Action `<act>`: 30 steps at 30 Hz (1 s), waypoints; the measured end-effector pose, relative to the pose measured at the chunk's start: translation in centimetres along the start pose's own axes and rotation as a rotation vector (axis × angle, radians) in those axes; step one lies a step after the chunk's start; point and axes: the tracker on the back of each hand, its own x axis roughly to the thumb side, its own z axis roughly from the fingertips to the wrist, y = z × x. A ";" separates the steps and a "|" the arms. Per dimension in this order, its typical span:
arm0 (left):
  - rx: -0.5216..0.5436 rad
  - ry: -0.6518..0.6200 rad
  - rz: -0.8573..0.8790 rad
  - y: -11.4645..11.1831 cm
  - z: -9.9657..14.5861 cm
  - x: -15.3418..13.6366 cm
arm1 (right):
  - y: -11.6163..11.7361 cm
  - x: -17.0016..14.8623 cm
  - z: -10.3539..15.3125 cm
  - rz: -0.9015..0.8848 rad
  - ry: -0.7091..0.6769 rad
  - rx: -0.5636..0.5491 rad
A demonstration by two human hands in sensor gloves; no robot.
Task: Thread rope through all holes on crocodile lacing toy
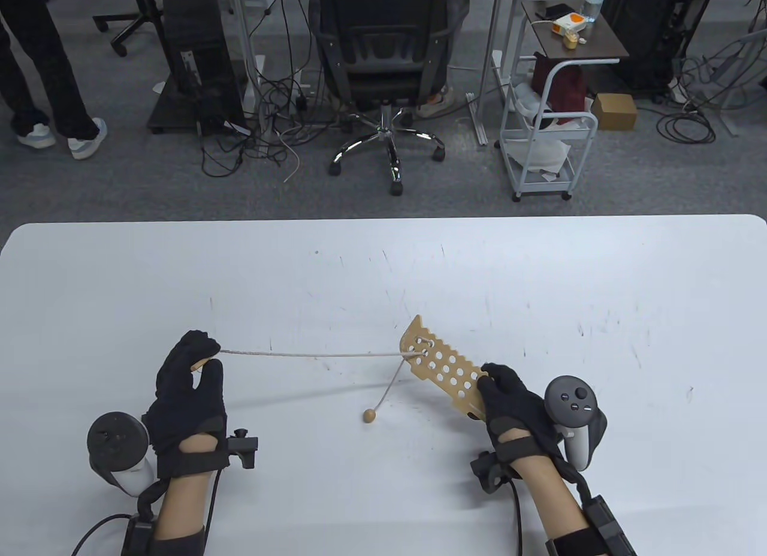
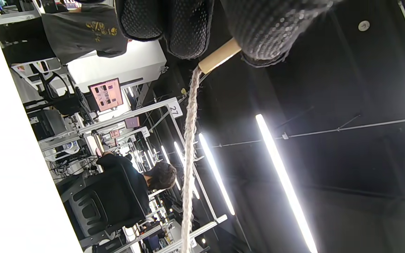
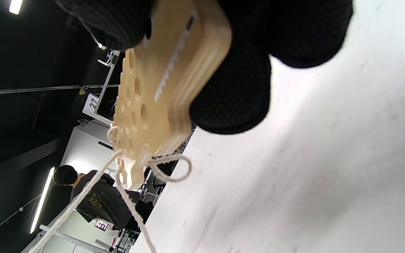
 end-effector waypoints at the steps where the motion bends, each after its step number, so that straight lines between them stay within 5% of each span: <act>1: 0.005 0.003 0.001 0.0 0.0 0.0 | -0.1 -0.1 -0.1 -0.002 0.003 -0.006; 30: 0.104 0.047 0.059 2.3 -0.4 -1.7 | -3.8 -2.7 -1.1 -0.062 0.150 -0.183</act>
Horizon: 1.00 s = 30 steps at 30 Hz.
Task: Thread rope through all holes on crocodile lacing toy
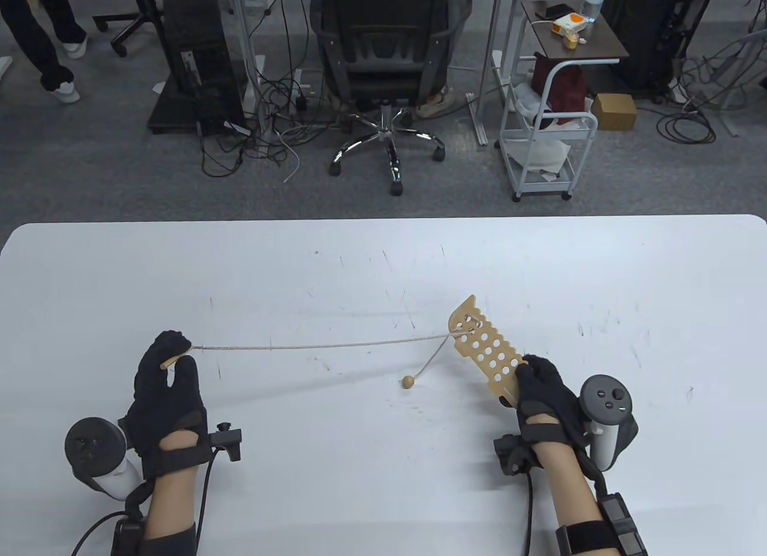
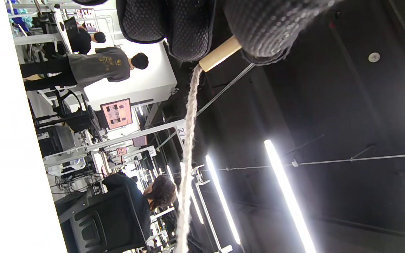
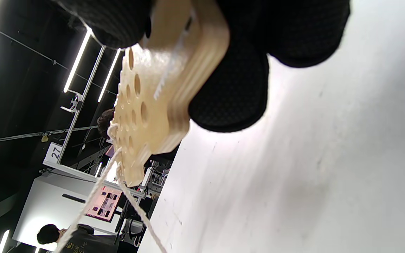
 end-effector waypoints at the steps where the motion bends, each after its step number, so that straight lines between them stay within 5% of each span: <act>1: 0.005 0.002 -0.001 0.1 0.0 -0.1 | -0.1 -0.1 0.0 0.000 0.004 -0.011; 23: 0.076 0.012 0.000 1.4 -0.3 -0.8 | -1.4 -0.7 -0.2 0.008 0.052 -0.110; 30: 0.021 0.023 0.015 0.3 -0.2 -0.7 | -0.7 -0.2 0.0 0.003 0.013 -0.084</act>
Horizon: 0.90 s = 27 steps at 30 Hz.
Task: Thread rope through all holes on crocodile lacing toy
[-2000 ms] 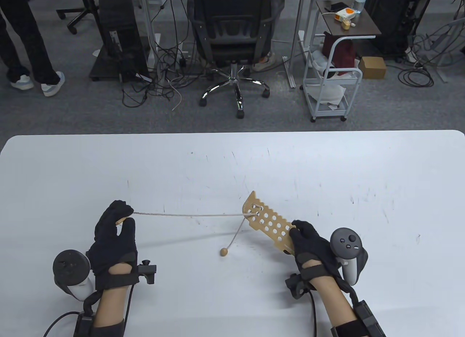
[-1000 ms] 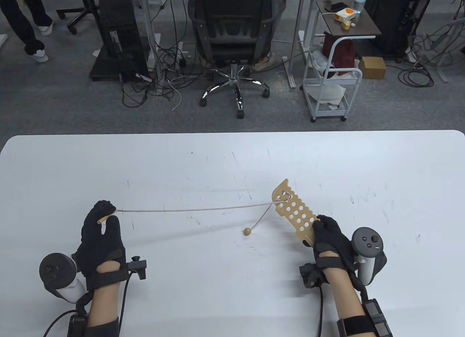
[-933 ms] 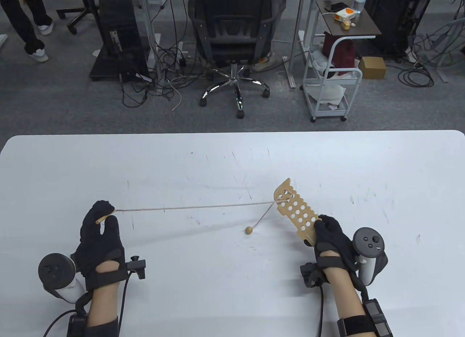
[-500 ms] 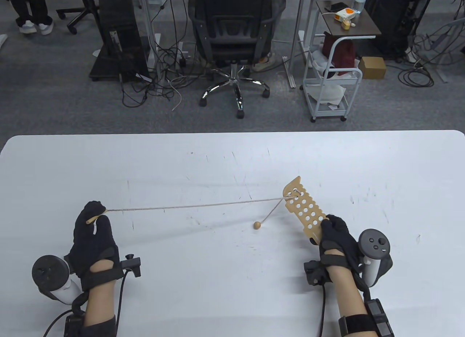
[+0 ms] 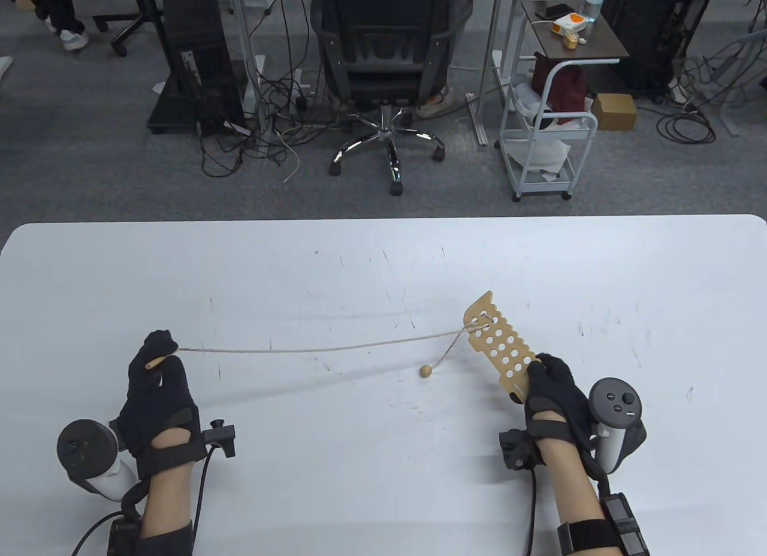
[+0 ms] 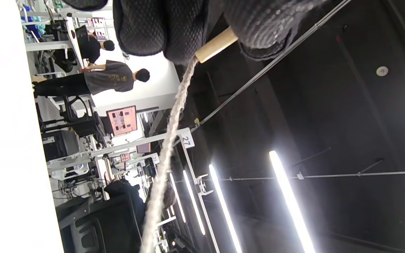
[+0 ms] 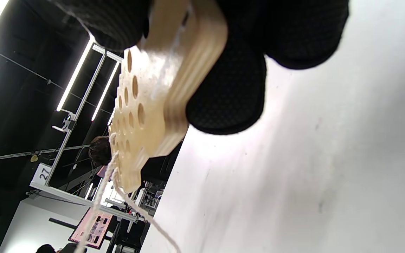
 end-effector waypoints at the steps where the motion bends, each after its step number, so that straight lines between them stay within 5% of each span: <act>1: -0.008 -0.004 -0.009 -0.2 0.0 0.0 | 0.2 0.1 0.1 0.003 -0.010 0.007; 27: -0.396 -0.047 -0.162 -6.1 1.0 0.2 | 5.0 2.7 3.4 0.101 -0.234 0.229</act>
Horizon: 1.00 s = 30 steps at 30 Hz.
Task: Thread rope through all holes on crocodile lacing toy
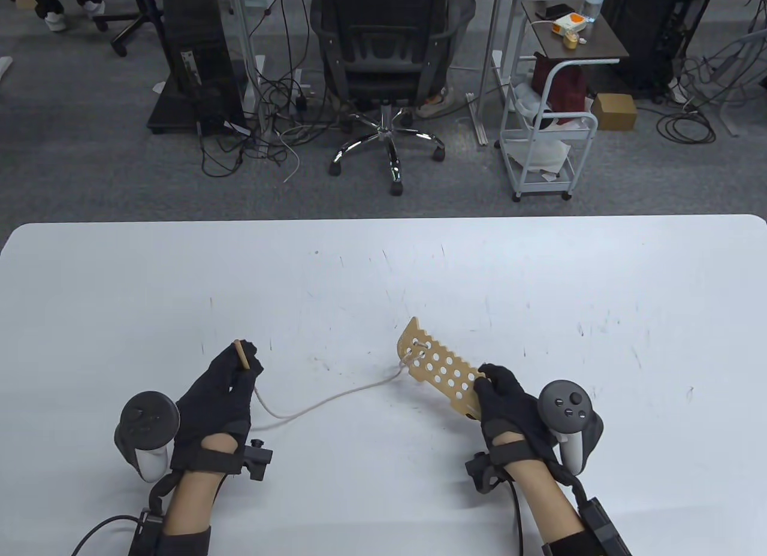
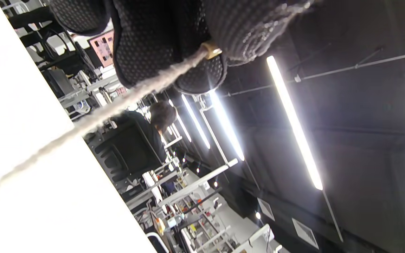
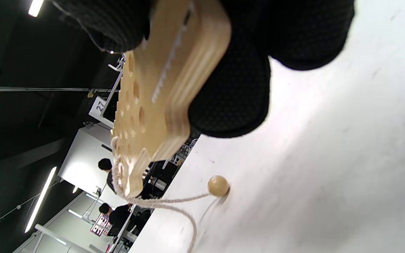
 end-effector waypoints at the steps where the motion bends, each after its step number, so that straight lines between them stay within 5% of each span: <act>1: -0.014 -0.001 -0.008 -0.3 0.0 0.0 | 0.2 0.2 0.1 0.003 -0.009 0.009; 30: -0.495 -0.096 -0.125 -7.4 0.7 1.5 | 3.4 2.7 2.4 0.032 -0.152 0.167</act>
